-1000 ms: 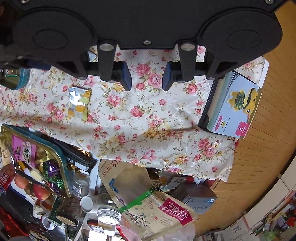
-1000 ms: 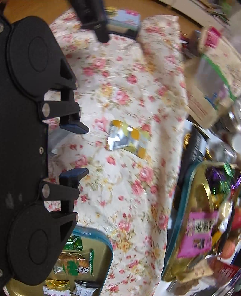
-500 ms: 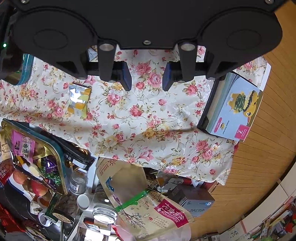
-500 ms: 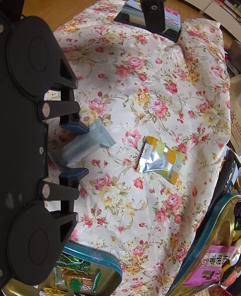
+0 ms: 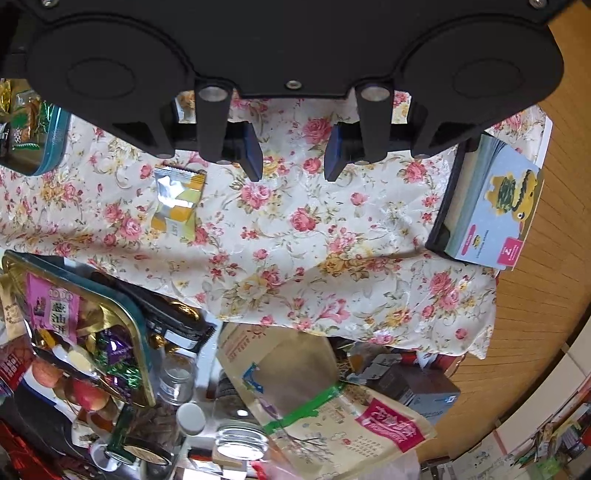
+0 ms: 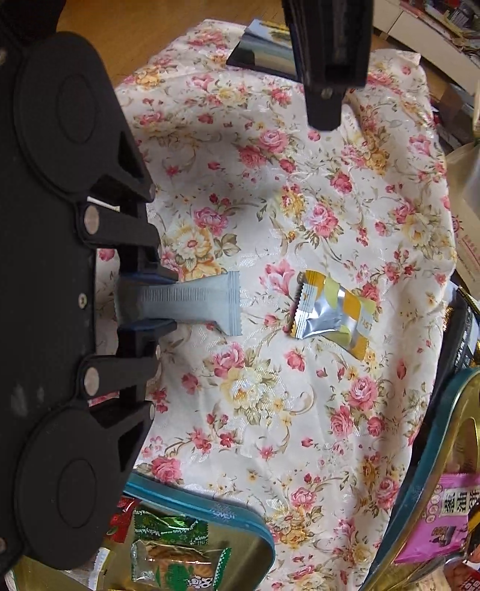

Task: Organize snacks
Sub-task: 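Grasp the grey-white bar packet on the cloth with the right gripper, then grasp the yellow-white PAST packet with the left gripper while the right gripper holds the bar packet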

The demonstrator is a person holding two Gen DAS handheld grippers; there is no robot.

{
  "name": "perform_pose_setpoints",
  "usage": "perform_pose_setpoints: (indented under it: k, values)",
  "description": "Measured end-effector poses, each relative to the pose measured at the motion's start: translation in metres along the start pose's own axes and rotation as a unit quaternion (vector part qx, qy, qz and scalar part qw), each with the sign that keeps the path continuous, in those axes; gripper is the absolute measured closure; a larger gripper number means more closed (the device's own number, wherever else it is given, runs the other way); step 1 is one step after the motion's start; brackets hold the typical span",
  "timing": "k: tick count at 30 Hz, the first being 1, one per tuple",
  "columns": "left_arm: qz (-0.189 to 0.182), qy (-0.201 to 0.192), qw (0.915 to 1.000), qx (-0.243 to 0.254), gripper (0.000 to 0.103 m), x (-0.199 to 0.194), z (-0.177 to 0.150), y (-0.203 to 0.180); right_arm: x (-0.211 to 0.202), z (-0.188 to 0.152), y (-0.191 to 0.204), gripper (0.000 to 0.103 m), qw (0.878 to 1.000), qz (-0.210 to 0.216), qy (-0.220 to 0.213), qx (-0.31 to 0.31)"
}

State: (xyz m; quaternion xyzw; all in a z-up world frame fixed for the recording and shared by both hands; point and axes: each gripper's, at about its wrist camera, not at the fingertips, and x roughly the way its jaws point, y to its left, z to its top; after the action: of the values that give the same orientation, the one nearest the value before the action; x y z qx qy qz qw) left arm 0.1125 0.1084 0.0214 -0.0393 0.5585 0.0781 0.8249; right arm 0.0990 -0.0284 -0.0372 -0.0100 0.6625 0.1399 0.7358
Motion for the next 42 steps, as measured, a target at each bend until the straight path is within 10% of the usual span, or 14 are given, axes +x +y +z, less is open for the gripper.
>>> perform_pose_setpoints:
  k: [22,42]
  values:
    - [0.004,-0.008,0.9934,0.114,0.056,0.048,0.014,-0.077,-0.062,-0.024,-0.047,0.081,0.997,0.043,-0.055,0.027]
    - [-0.043,0.016,0.9936,0.103,0.055,0.079,0.019,-0.101,-0.070,-0.020,-0.058,0.081,0.995,0.053,-0.072,0.053]
